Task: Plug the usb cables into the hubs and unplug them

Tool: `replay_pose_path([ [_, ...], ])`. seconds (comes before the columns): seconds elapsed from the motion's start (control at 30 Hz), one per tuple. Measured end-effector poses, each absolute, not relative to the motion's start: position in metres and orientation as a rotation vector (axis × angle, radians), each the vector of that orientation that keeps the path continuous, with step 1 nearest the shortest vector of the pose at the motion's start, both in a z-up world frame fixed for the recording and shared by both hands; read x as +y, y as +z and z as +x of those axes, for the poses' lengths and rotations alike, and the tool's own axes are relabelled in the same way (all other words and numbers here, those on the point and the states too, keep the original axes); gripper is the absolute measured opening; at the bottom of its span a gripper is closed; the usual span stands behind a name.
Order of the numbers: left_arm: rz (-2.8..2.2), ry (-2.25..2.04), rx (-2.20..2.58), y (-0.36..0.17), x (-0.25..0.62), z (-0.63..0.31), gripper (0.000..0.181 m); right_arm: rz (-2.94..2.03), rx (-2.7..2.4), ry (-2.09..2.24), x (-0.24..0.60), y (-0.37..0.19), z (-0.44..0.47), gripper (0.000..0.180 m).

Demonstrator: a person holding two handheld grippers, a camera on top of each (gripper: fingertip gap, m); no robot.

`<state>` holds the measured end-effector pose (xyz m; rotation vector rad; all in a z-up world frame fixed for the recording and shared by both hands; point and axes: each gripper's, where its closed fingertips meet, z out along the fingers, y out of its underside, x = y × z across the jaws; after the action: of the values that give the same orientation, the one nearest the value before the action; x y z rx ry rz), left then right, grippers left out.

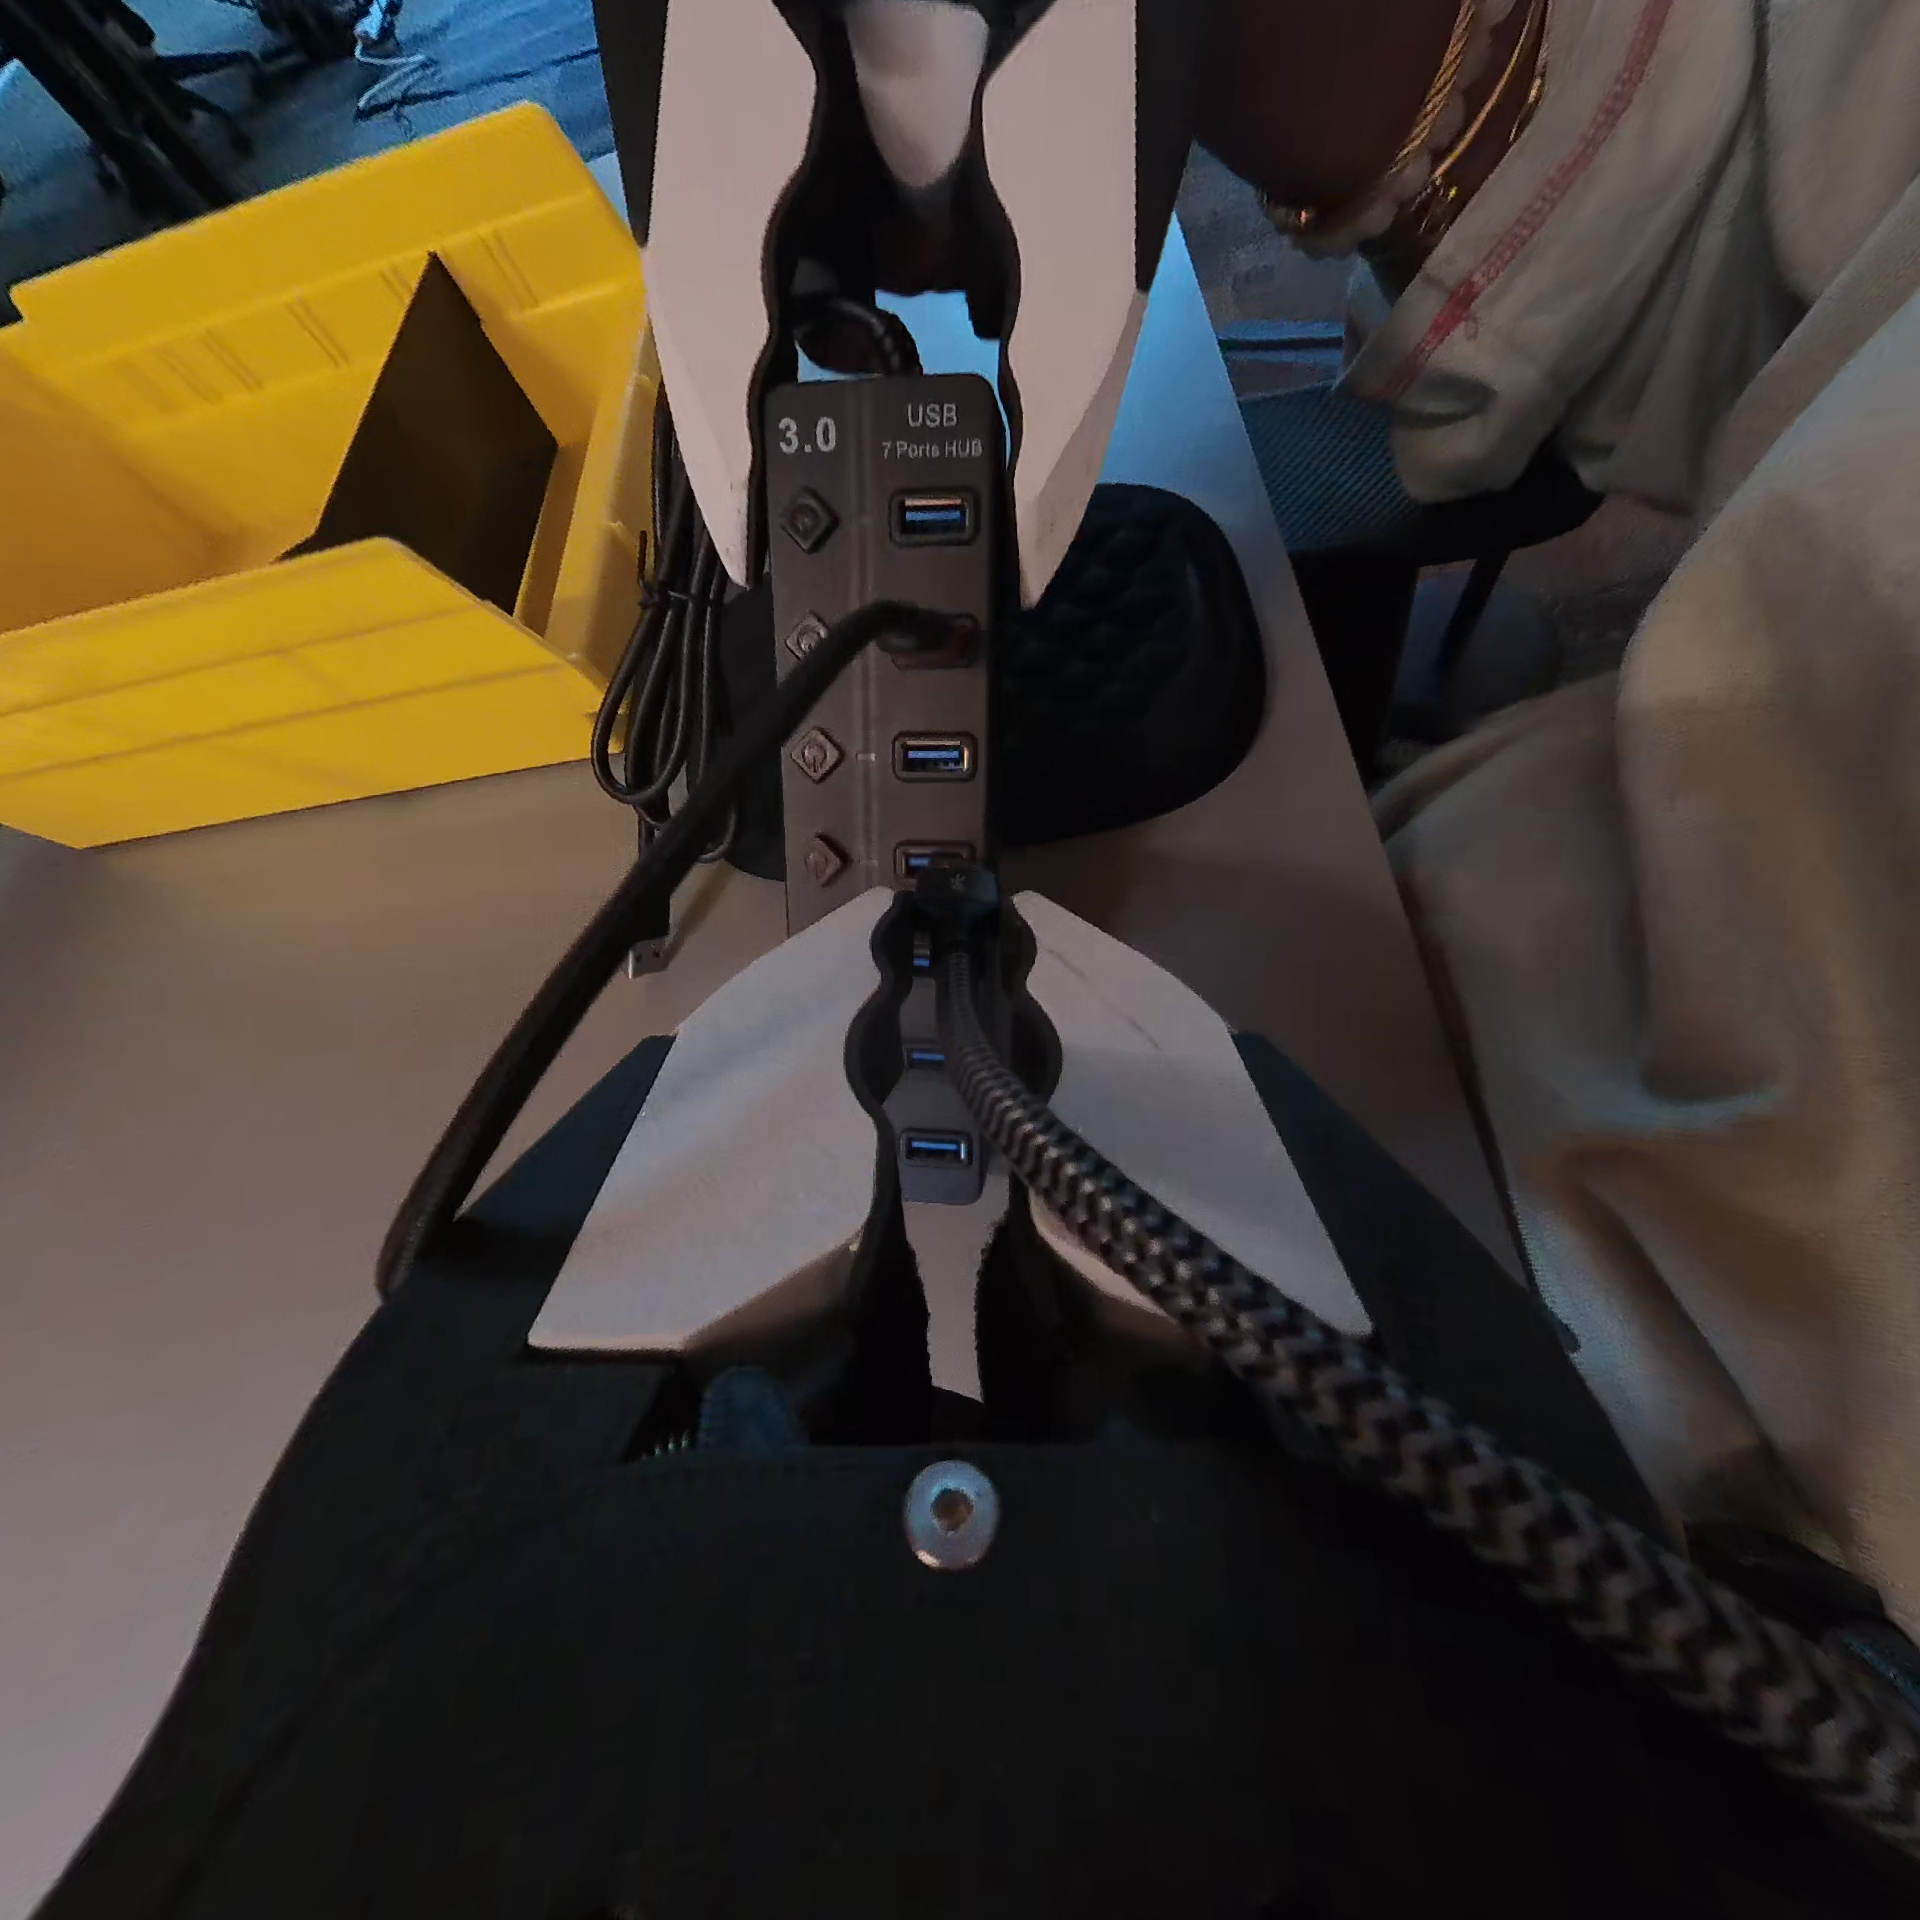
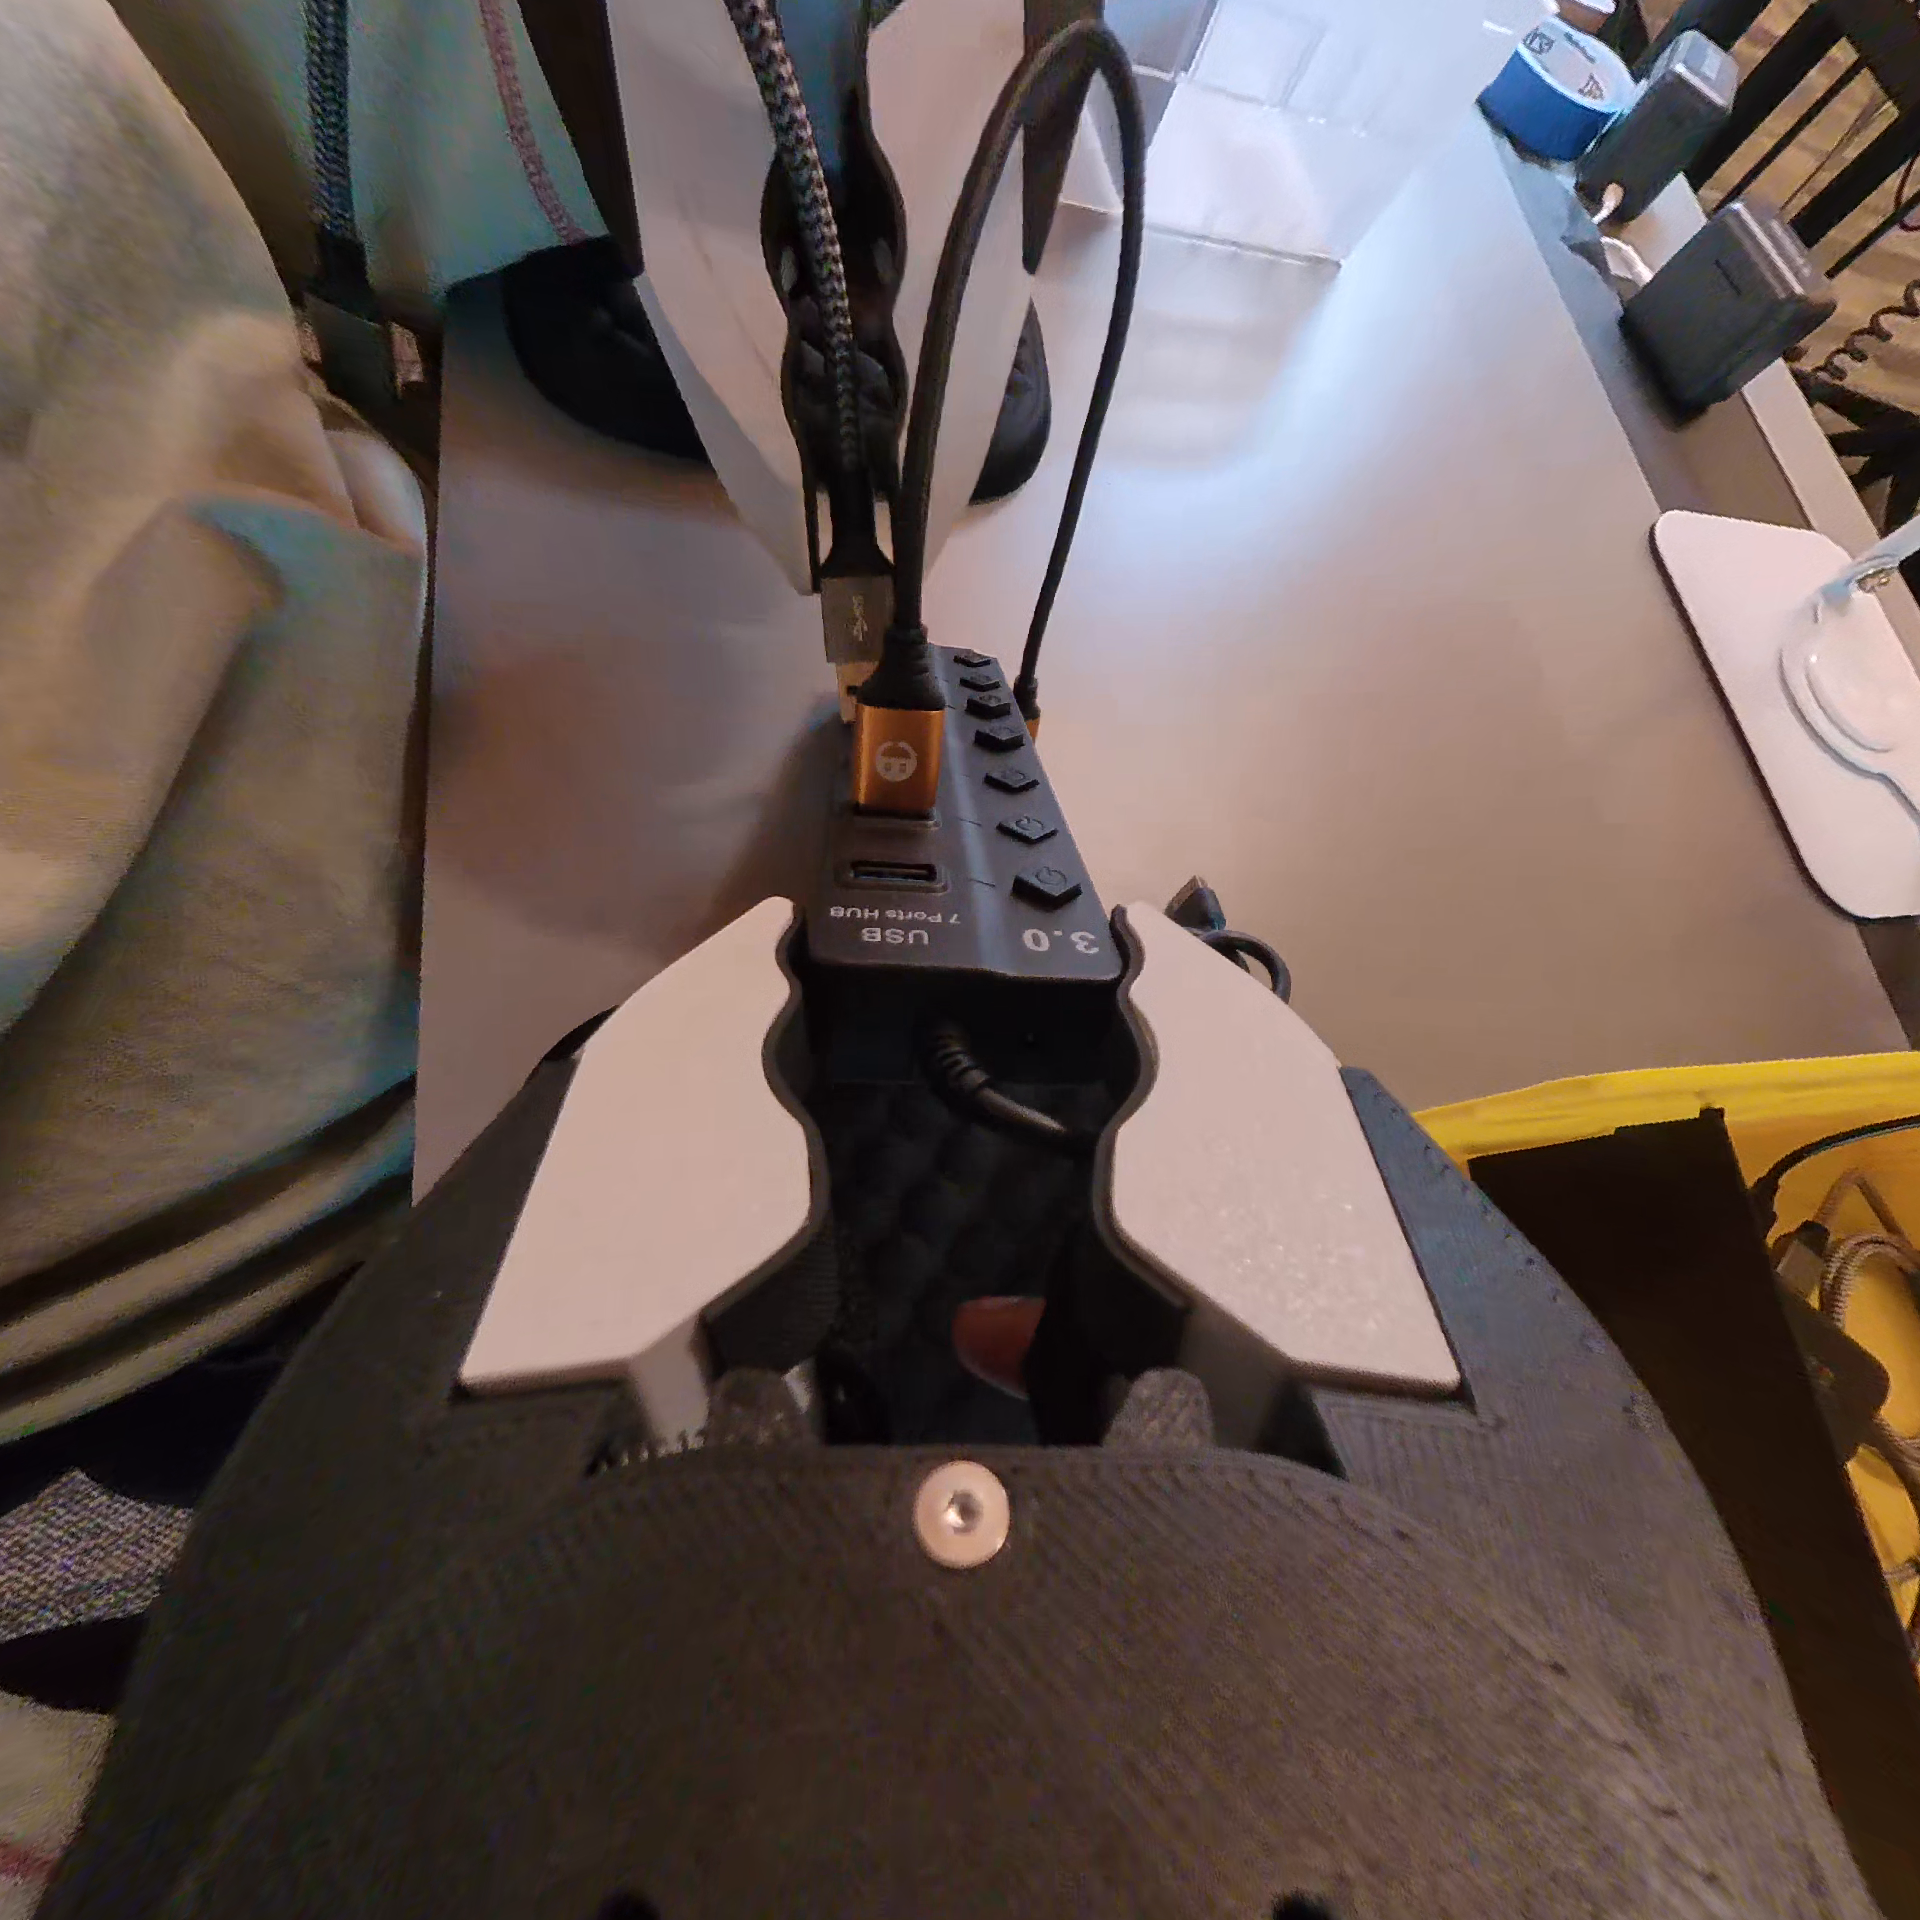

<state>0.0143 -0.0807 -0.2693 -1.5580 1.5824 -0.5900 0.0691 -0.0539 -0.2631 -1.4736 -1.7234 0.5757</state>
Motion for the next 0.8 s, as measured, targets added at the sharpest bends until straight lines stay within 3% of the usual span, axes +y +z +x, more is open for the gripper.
replay_pose_path([
  [0.8,-1.603,-0.695,1.599,-0.2717,-0.0781,0.0161,0.016,-1.422,-1.694,0.582,-0.0602,-0.2556,0.0610,0.055],
])
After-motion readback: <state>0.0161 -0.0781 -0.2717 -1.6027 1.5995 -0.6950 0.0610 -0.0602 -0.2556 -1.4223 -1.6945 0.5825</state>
